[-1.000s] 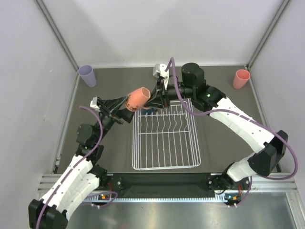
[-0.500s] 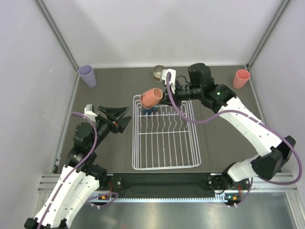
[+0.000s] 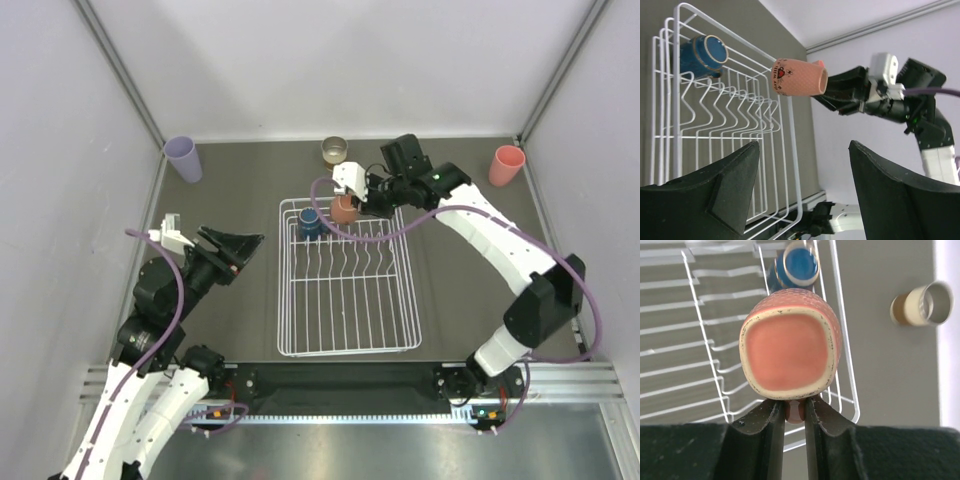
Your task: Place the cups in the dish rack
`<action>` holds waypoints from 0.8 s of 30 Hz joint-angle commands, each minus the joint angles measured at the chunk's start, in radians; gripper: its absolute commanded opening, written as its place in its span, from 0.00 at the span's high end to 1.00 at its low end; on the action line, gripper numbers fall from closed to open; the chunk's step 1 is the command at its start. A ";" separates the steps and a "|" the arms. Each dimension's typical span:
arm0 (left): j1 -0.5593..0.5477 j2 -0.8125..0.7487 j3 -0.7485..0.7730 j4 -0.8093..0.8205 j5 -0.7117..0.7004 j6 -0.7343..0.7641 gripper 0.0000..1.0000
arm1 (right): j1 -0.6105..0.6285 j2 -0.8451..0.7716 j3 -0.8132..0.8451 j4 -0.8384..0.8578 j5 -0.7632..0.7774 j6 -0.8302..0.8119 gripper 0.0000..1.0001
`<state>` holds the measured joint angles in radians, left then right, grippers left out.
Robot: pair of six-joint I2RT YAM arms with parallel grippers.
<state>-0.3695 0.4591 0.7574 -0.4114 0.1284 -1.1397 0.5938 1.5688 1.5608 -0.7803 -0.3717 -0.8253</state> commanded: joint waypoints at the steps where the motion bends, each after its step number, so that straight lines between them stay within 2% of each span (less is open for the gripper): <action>1: 0.000 -0.020 0.042 -0.090 -0.015 0.116 0.23 | -0.037 0.036 0.071 -0.004 0.020 -0.116 1.00; 12: 0.000 0.000 -0.030 -0.072 0.011 0.156 0.23 | -0.068 0.180 0.117 -0.017 0.062 -0.173 1.00; 24: 0.000 0.050 0.005 -0.053 0.028 0.219 0.23 | -0.075 0.266 0.171 -0.056 0.048 -0.181 1.00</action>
<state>-0.3695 0.5152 0.7303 -0.5037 0.1444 -0.9634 0.5270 1.8362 1.6768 -0.8448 -0.2855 -0.9844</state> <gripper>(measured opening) 0.769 0.184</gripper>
